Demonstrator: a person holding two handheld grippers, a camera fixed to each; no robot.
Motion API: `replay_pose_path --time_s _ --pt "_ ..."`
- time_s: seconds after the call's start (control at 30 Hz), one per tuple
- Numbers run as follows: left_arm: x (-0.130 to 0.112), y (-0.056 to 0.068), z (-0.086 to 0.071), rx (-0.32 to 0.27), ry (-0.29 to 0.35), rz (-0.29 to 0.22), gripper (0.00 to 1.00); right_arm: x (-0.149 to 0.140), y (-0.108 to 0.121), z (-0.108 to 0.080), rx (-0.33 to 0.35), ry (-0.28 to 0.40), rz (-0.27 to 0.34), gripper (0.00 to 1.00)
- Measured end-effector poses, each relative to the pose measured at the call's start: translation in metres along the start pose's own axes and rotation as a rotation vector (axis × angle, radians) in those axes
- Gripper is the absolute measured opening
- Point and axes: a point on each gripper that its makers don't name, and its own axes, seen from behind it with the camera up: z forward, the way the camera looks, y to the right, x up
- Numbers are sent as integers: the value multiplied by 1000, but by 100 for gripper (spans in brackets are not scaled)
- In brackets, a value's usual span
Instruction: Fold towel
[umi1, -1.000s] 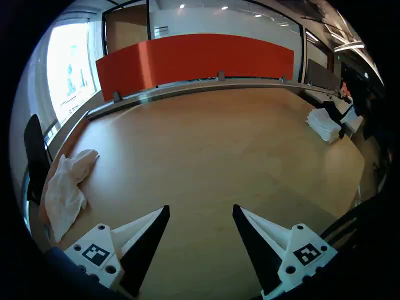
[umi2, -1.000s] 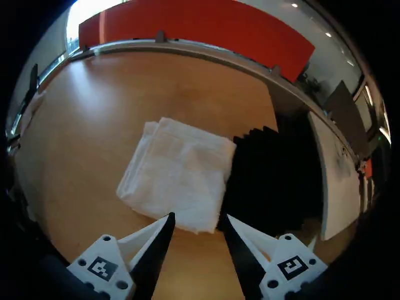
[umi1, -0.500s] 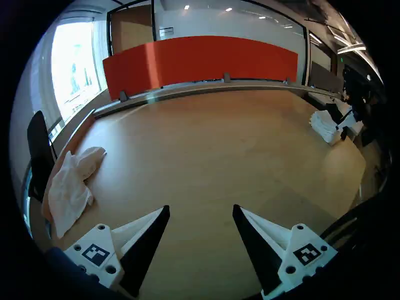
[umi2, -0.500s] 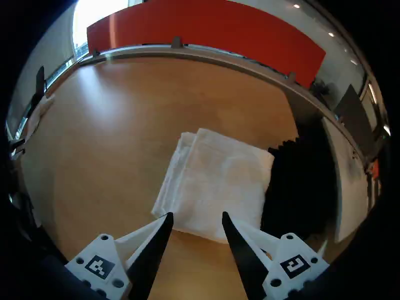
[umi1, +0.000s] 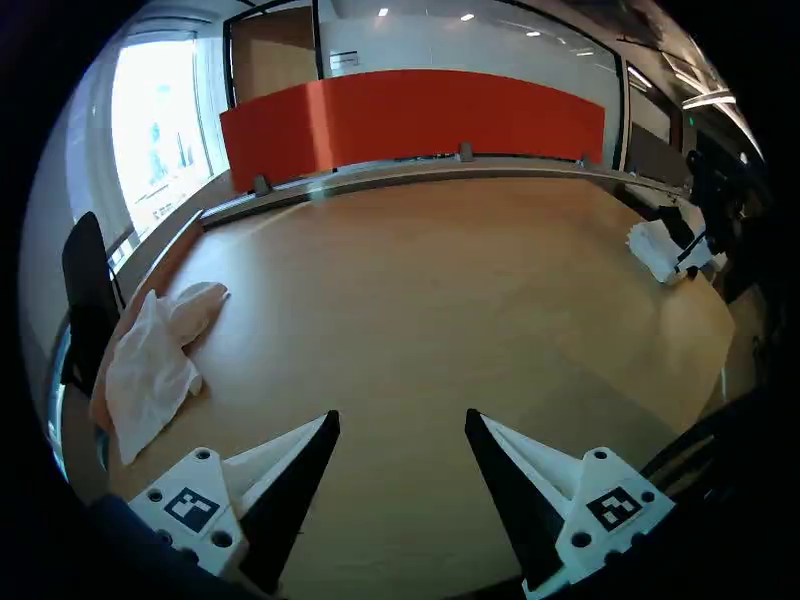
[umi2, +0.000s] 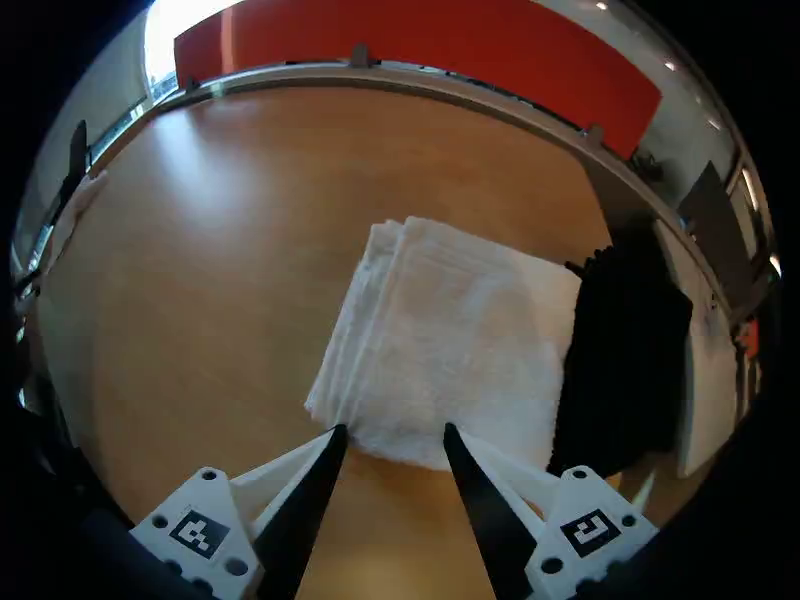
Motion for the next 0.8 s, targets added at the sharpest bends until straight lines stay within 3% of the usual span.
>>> replay_pose_path --time_s 0.17,0.37,0.63,0.8 --pt "-2 -8 -3 15 3 -6 94 18 0 -21 6 75 11 75" --pt "-1 -12 -1 22 14 -38 94 36 12 -52 -1 166 87 76" --pt "2 -13 0 19 24 -52 94 51 22 -74 -25 270 167 99" --pt "7 -15 0 20 35 -54 94 70 28 -88 -57 376 223 100"
